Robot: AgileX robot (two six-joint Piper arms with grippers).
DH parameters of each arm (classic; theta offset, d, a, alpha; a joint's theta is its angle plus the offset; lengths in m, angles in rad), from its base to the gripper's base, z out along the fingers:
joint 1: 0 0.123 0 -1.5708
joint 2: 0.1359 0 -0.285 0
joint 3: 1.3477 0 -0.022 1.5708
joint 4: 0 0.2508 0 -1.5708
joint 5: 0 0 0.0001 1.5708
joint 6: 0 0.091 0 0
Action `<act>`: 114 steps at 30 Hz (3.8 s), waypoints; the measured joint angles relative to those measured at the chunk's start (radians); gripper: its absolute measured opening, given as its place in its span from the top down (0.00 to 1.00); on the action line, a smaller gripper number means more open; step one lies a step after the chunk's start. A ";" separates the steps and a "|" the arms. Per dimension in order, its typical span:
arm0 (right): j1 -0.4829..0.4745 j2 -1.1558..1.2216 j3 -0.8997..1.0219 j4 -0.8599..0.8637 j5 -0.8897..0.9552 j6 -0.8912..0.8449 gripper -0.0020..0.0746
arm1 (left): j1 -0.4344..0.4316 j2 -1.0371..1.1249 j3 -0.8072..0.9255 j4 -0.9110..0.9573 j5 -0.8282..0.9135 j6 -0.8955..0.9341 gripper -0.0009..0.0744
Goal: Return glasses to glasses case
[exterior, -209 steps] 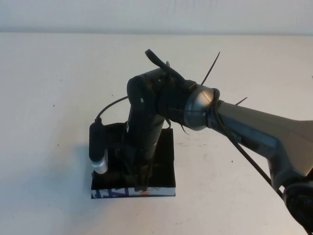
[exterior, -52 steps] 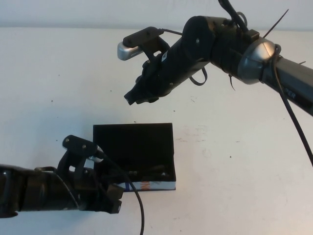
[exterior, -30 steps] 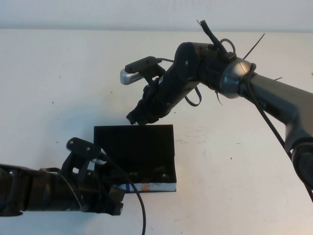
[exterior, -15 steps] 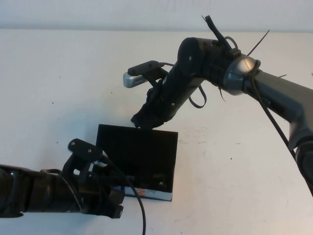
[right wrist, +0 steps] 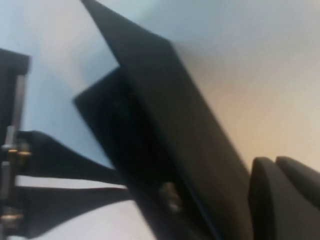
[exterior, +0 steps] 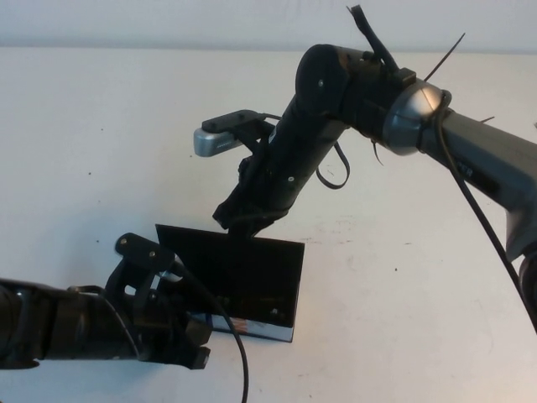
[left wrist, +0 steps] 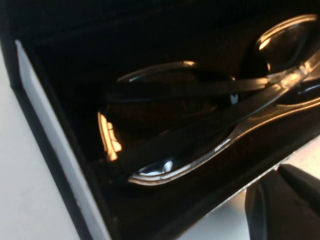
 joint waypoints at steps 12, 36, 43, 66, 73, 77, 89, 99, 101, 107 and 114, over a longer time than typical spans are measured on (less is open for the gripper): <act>0.084 -0.016 0.040 0.023 0.001 0.091 0.99 | 0.000 0.000 0.000 0.000 0.000 0.000 0.99; 0.094 -0.075 0.118 -0.062 0.002 0.125 0.99 | 0.000 -0.269 0.004 0.188 -0.008 -0.215 0.99; 0.094 -0.210 0.122 -0.147 0.006 0.210 0.99 | 0.000 -0.564 0.007 0.190 -0.059 -0.228 0.99; 0.094 -1.300 1.051 -0.254 -0.297 0.397 0.99 | 0.000 -1.465 0.483 0.084 -0.509 -0.255 0.99; 0.094 -1.651 1.363 -0.254 -0.619 0.397 0.99 | 0.000 -1.465 0.553 0.075 -0.526 -0.255 0.99; 0.094 -1.783 1.490 -0.238 -0.736 0.397 0.99 | 0.000 -1.465 0.553 0.065 -0.528 -0.255 0.99; 0.094 -1.871 1.654 -0.211 -0.763 0.397 0.99 | 0.000 -1.465 0.553 0.059 -0.530 -0.258 0.99; 0.001 -1.896 1.723 -0.335 -0.931 0.398 0.99 | 0.000 -1.465 0.553 0.057 -0.530 -0.262 0.99; -0.113 -1.909 1.768 -0.338 -1.004 0.398 0.99 | 0.000 -1.465 0.553 0.057 -0.530 -0.262 0.99; -0.503 -2.051 1.931 -0.262 -1.068 0.398 0.99 | 0.000 -1.465 0.553 0.057 -0.542 -0.262 0.99; -0.600 -2.222 1.979 -0.249 -1.006 0.398 0.99 | 0.000 -1.465 0.553 0.057 -0.546 -0.262 0.99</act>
